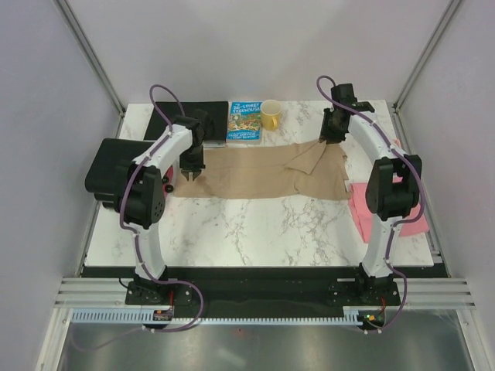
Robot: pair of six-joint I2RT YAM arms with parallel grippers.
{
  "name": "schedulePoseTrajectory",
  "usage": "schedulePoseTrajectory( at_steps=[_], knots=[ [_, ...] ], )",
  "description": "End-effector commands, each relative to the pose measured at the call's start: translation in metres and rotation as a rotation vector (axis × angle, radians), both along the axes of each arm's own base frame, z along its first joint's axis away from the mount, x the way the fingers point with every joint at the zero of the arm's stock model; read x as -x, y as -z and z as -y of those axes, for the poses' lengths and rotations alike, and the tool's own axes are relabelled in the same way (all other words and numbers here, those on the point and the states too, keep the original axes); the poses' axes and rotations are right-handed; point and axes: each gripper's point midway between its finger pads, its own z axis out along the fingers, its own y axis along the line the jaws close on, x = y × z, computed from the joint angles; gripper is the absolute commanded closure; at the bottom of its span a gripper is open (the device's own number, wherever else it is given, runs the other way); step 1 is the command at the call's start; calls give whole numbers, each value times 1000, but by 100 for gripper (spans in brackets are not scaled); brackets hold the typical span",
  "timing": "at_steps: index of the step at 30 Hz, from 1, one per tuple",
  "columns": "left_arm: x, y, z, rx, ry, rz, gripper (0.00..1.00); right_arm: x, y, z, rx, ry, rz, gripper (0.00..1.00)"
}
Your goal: Fold and stack the t-shirts
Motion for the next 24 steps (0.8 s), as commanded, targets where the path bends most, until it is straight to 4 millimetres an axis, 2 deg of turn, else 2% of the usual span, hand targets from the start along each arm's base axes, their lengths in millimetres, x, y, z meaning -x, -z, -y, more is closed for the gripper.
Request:
schedulePoseTrajectory(
  at_steps=[1, 3, 6, 10, 13, 17, 19, 24],
  knots=[
    [-4, 3, 17, 68, 48, 6, 74, 36, -17, -14, 10, -62, -21, 66],
    [-6, 11, 20, 69, 50, -13, 74, 47, 0, -13, 16, -54, -57, 66],
    [-15, 16, 25, 74, 55, -14, 75, 56, 14, -17, 12, -50, -87, 67],
    [-20, 35, 27, 59, 53, -47, 76, 60, 37, -24, 58, -53, -124, 68],
    [-22, 41, 31, 53, 57, -52, 77, 59, 52, -23, 94, -36, -138, 68],
    [-19, 57, 34, 42, 67, -96, 80, 63, 74, -19, 110, 1, -179, 72],
    [-16, 61, 36, 42, 76, -110, 84, 67, 85, -18, 112, 18, -208, 73],
    [-6, 72, 40, 30, 94, -151, 88, 71, 101, -16, 126, 48, -244, 80]
  ],
)
